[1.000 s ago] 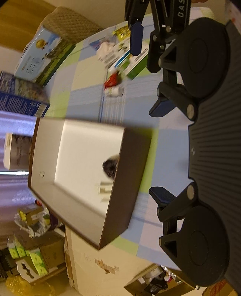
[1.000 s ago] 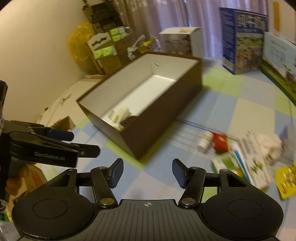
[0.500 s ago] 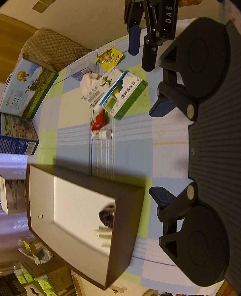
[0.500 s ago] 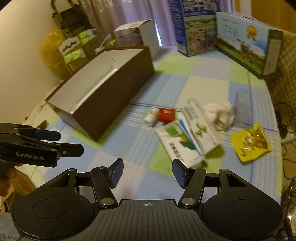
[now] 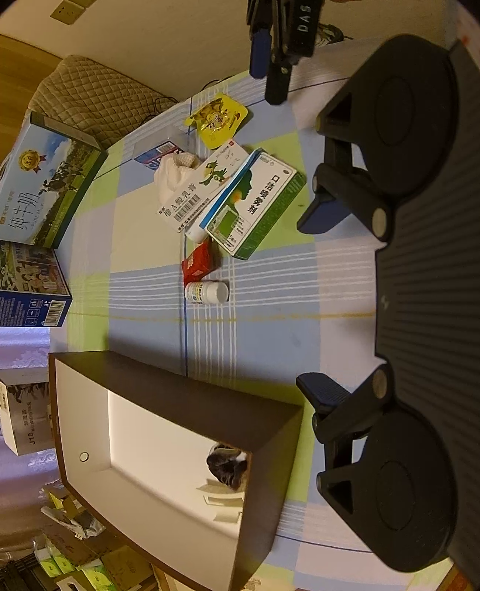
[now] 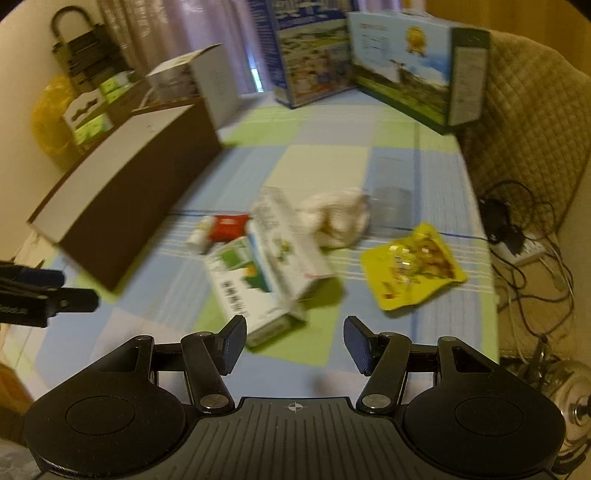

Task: Organize objects
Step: 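Withdraw both tools from the box back toward the table items, then grasp the yellow snack bag with the right gripper while the left gripper grasps the white pill bottle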

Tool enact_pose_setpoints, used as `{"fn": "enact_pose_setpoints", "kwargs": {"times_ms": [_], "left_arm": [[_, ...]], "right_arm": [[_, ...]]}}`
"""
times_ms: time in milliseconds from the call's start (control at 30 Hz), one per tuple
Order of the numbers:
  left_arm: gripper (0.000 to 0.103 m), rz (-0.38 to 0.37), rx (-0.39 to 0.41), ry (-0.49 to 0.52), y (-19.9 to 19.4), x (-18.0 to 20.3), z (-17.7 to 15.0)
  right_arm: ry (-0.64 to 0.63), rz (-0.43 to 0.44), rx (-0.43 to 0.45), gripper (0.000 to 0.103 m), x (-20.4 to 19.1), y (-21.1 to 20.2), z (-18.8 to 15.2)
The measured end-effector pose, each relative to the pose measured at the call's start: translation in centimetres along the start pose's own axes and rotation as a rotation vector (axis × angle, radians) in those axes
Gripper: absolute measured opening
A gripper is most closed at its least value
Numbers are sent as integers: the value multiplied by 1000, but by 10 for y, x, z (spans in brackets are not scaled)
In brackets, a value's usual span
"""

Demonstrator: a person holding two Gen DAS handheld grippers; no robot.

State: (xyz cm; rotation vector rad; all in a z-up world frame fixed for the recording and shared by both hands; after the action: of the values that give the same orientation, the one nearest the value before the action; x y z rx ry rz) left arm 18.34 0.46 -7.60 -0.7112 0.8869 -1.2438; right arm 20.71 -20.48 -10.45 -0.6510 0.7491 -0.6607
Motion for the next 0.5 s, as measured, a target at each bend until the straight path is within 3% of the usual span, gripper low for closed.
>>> {"fn": "enact_pose_setpoints", "kwargs": {"times_ms": [200, 333, 500], "left_arm": [[79, 15, -1, 8, 15, 9, 10], [79, 19, -8, 8, 24, 14, 17], [79, 27, -18, 13, 37, 17, 23]], "right_arm": [[83, -55, 8, 56, 49, 5, 3], [211, -83, 26, 56, 86, 7, 5], [371, -54, 55, 56, 118, 20, 16]]}}
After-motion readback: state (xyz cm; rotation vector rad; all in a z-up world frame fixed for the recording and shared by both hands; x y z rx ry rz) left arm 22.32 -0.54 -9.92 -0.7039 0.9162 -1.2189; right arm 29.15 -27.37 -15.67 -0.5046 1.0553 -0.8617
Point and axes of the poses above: each gripper's, at about its wrist camera, not at the fingertips, and y roughly the way its jaws point, x to its right, z to its top, the point moved 7 cm from there along y, roughly the way its jaws point, and after that the axes turned 14 degrees about z, right-handed, at the moved point
